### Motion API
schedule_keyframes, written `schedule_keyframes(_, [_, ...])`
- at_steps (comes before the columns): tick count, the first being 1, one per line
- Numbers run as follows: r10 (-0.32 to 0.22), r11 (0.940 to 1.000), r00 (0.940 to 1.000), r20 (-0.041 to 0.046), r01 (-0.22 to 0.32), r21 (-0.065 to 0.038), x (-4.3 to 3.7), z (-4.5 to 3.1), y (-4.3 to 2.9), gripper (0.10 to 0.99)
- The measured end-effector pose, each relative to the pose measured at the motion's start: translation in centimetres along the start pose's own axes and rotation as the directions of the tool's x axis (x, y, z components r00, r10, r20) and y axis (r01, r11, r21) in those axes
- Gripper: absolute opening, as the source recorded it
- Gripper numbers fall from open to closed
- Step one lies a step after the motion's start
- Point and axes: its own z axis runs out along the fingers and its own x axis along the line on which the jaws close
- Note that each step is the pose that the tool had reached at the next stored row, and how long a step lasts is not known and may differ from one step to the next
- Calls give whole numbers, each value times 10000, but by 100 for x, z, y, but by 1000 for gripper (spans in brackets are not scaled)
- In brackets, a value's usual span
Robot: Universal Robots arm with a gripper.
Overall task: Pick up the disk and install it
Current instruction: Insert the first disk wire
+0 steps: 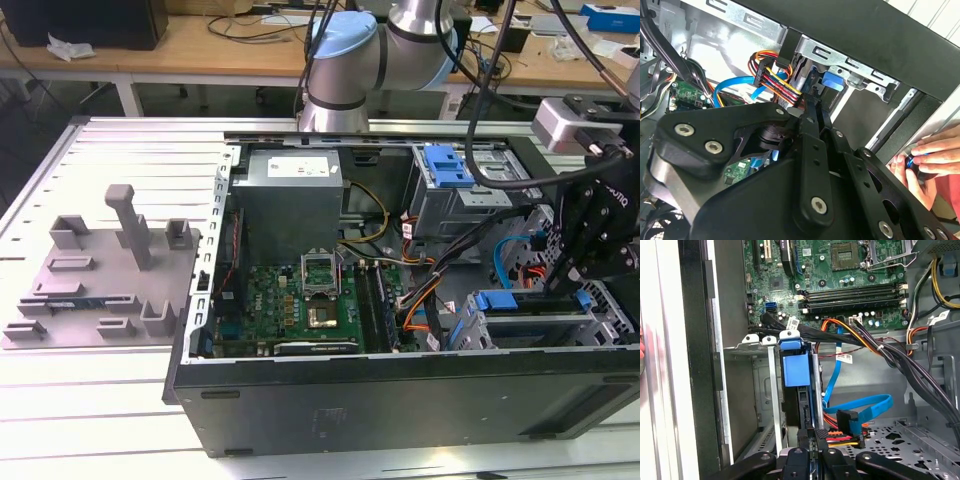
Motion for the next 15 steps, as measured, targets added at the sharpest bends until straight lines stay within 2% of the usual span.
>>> schedule_keyframes(15, [0, 10000, 10000, 1, 0, -1, -5, 52, -6, 165])
